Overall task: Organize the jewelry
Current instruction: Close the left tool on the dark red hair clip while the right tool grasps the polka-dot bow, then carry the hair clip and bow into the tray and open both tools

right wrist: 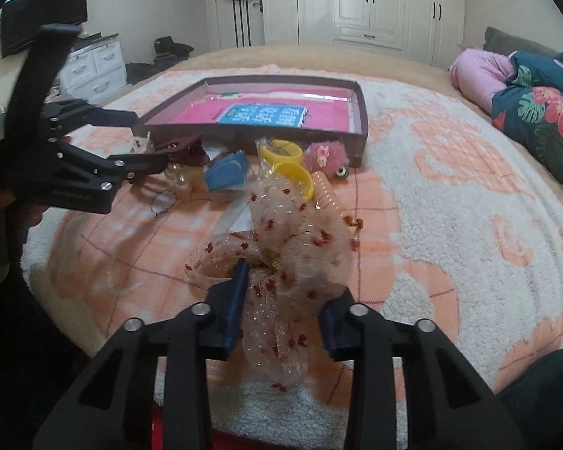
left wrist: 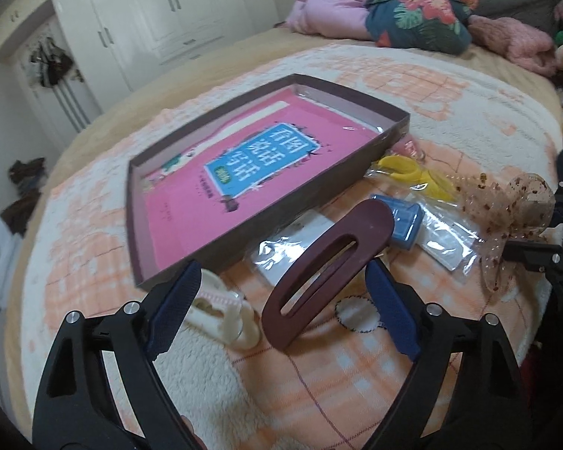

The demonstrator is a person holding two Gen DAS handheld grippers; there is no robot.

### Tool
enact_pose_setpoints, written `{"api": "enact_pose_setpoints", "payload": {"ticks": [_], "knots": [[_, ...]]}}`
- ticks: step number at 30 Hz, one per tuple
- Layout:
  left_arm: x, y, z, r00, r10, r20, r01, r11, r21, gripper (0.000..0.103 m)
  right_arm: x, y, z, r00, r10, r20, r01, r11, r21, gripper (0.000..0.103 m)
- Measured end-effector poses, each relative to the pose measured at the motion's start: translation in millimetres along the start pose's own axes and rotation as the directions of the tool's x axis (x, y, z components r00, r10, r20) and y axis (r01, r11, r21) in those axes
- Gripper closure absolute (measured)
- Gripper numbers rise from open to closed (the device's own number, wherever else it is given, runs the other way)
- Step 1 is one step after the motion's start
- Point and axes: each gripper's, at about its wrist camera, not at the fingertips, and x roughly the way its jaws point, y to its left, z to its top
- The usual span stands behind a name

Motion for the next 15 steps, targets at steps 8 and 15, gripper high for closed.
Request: {"api": "enact_pose_setpoints", "payload": {"ticks": [8, 15], "knots": [[13.3, 8.8, 6.0, 0.987, -0.162, -0.017, 0.162, 0.987, -0.008, 0.059, -14.0, -9.4, 7.2, 0.999, 0.005, 0.041, -0.006, 0.999, 0.032, 0.082], [15.5, 19.8, 1.0, 0.969, -0.248, -0.016, 0.245, 0.965, -0.094, 0.097, -23.6, -11.1, 21.7, 0.996, 0.000, 0.091, -0.001, 1.000, 0.015, 0.086]]}}
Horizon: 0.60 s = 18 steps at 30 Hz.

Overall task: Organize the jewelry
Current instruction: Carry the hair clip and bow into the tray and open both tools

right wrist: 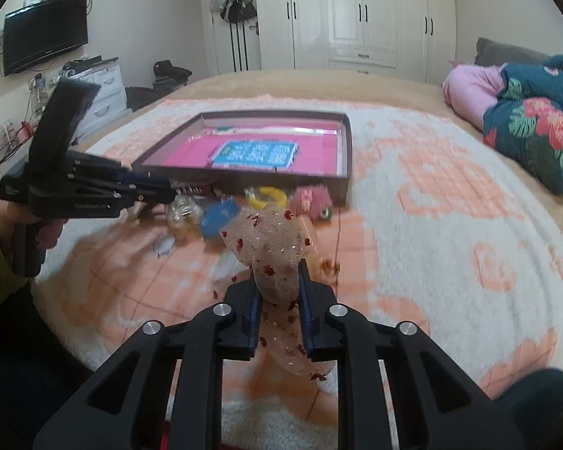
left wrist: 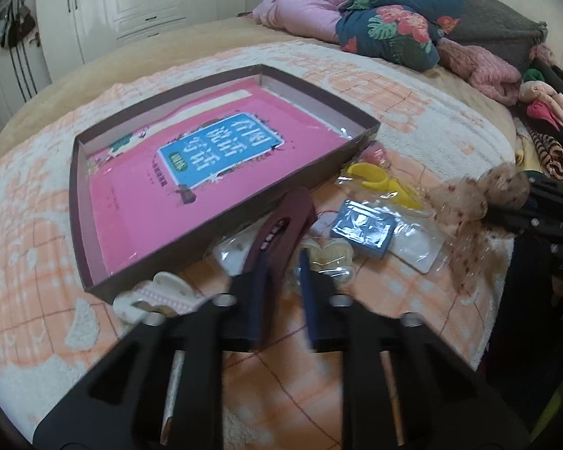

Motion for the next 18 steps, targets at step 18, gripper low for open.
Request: {"api": "enact_pose_setpoints", "payload": {"ticks": [18], "knots": [[-5.0, 1.9, -6.5, 0.996, 0.085, 0.001, -0.085, 0.996, -0.028, 0.098, 5.0, -2.6, 40.2, 0.996, -0.001, 0.084, 0.002, 1.000, -0.011, 0.088]]}}
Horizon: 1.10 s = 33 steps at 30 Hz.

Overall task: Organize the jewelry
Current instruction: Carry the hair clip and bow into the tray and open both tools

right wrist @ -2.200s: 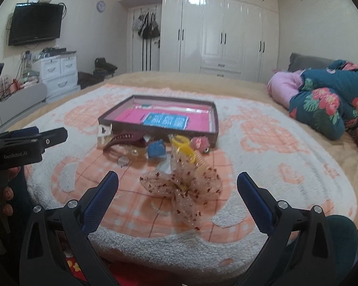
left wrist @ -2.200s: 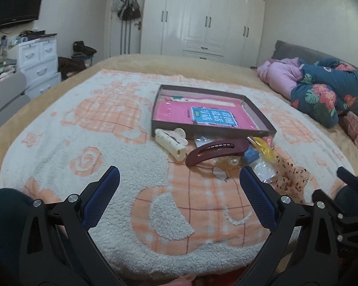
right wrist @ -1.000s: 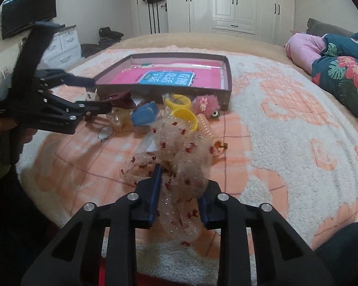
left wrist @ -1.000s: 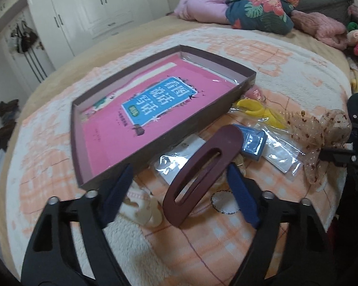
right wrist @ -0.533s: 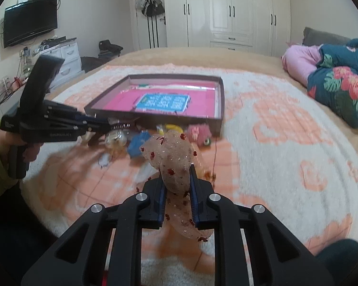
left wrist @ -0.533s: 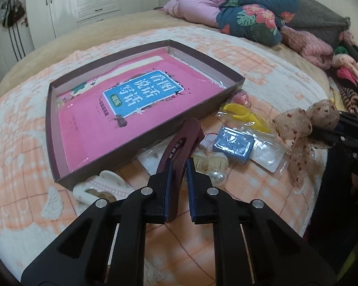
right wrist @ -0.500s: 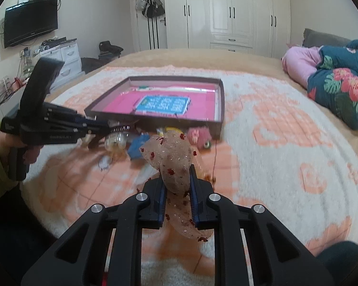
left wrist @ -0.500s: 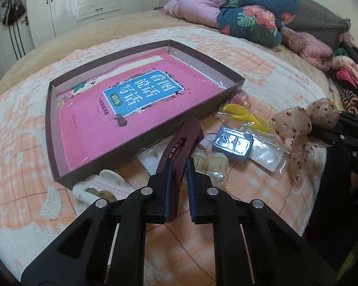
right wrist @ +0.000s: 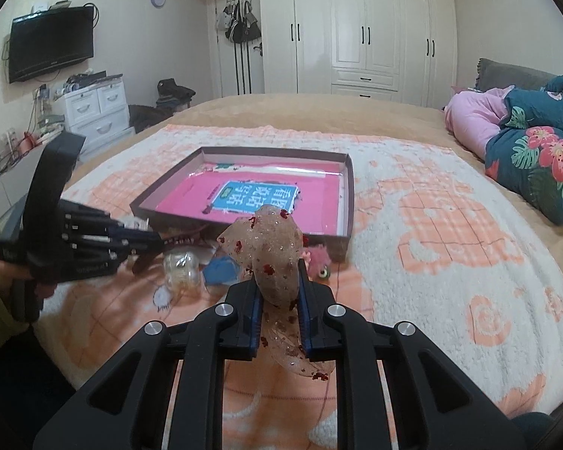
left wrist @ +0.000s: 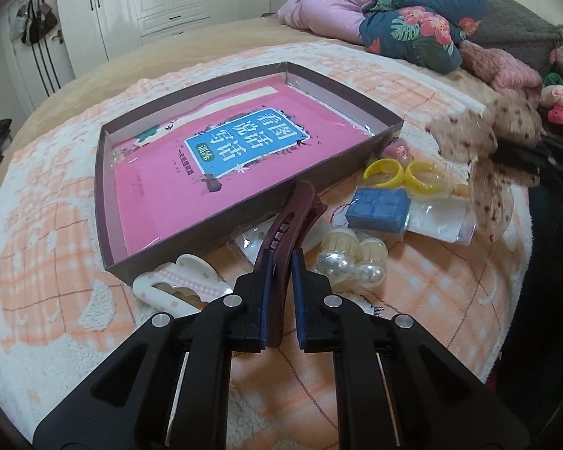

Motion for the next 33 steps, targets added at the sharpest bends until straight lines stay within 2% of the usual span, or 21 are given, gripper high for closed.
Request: {"api": "enact_pose_setpoints", "payload": {"ticks": [9, 16, 22, 27, 33], "knots": [[-8.2, -3.4, 3.0, 0.999, 0.021, 0.048, -0.021, 1.000, 0.000, 0.099, 0.9, -1.3, 26.1, 0.998, 0.018, 0.065, -0.019, 1.000, 0.017, 0.088], [-26.9, 7.5, 13.2, 0.994, 0.024, 0.111, -0.016, 0.997, -0.074, 0.103, 1.0, -8.3, 48.5, 0.993, 0.021, 0.119, -0.024, 0.999, 0.026, 0.088], [-28.3, 13.2, 15.3, 0.993, 0.019, 0.118, -0.007, 0.995, -0.102, 0.103, 9.8, -15.2, 58.5, 0.992, 0.015, 0.129, -0.021, 0.999, 0.046, 0.088], [-36.4, 20.1, 18.6, 0.989, -0.007, 0.148, 0.027, 0.990, -0.136, 0.103, 13.7, -17.7, 62.8, 0.991, 0.011, 0.133, -0.019, 0.998, 0.054, 0.088], [-54.1, 35.4, 36.2, 0.979, 0.024, 0.201, 0.011, 0.985, -0.171, 0.103, 19.9, -20.2, 70.7, 0.990, 0.014, 0.139, -0.023, 0.998, 0.057, 0.088]]}}
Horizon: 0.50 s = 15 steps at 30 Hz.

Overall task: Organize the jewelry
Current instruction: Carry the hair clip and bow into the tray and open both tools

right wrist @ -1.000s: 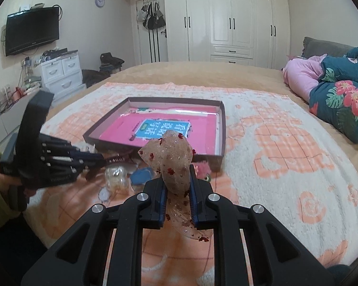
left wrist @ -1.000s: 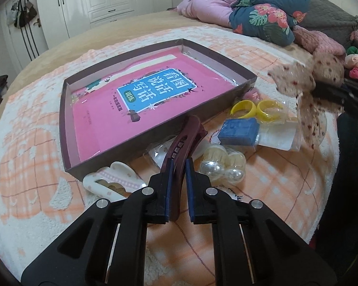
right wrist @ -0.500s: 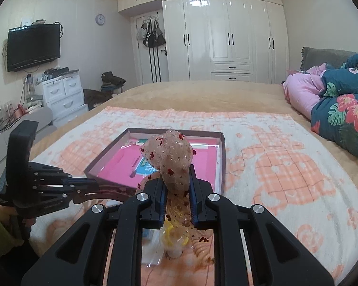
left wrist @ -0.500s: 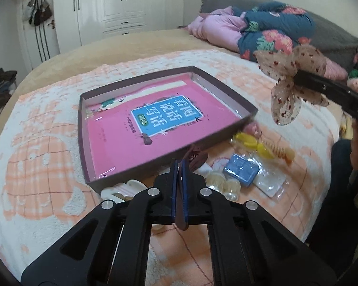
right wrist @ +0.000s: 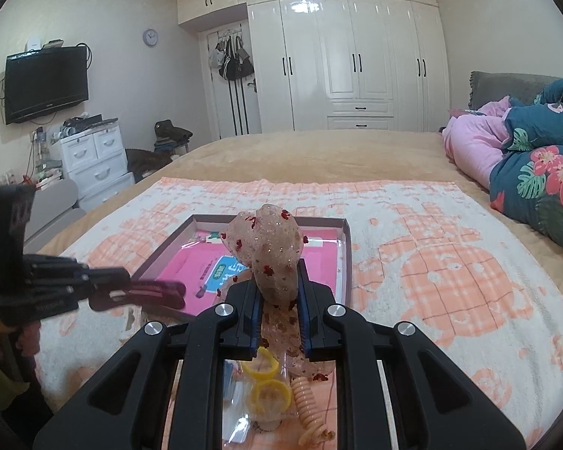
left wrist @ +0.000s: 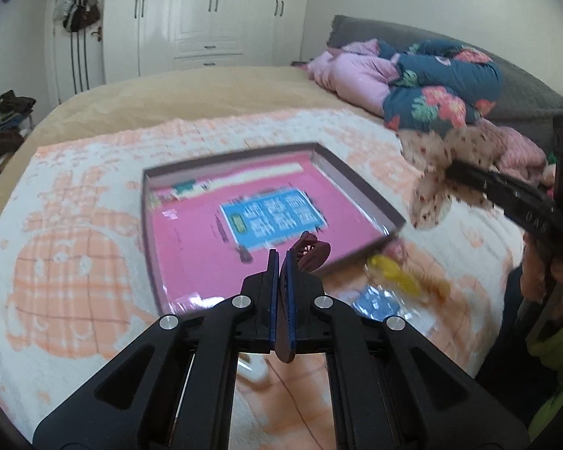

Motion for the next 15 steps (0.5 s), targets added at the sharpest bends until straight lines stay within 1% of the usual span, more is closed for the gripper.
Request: {"api": "enact_pose_setpoints", "payload": {"ticks": [3, 6, 10, 15], "knots": [[1.0, 6.7, 11.5, 0.999, 0.024, 0.026, -0.023, 1.000, -0.018, 0.103, 6.3, 0.4, 5.2, 1.000, 0.004, 0.002, -0.004, 1.000, 0.001, 0.088], [9.1, 17.4, 23.1, 0.998, 0.053, 0.038, -0.051, 0.997, -0.058, 0.103, 16.5, 0.3, 9.9, 1.000, 0.002, 0.003, -0.002, 1.000, -0.004, 0.088], [20.9, 31.3, 31.2, 0.995, 0.086, 0.048, -0.080, 0.990, -0.117, 0.103, 34.7, 0.2, 16.5, 1.000, 0.004, -0.007, -0.004, 1.000, -0.006, 0.088], [38.1, 42.0, 34.4, 0.990, 0.130, 0.054, -0.121, 0.982, -0.145, 0.103, 58.5, -0.5, 19.8, 1.000, -0.003, -0.027, 0.003, 1.000, -0.008, 0.088]]}}
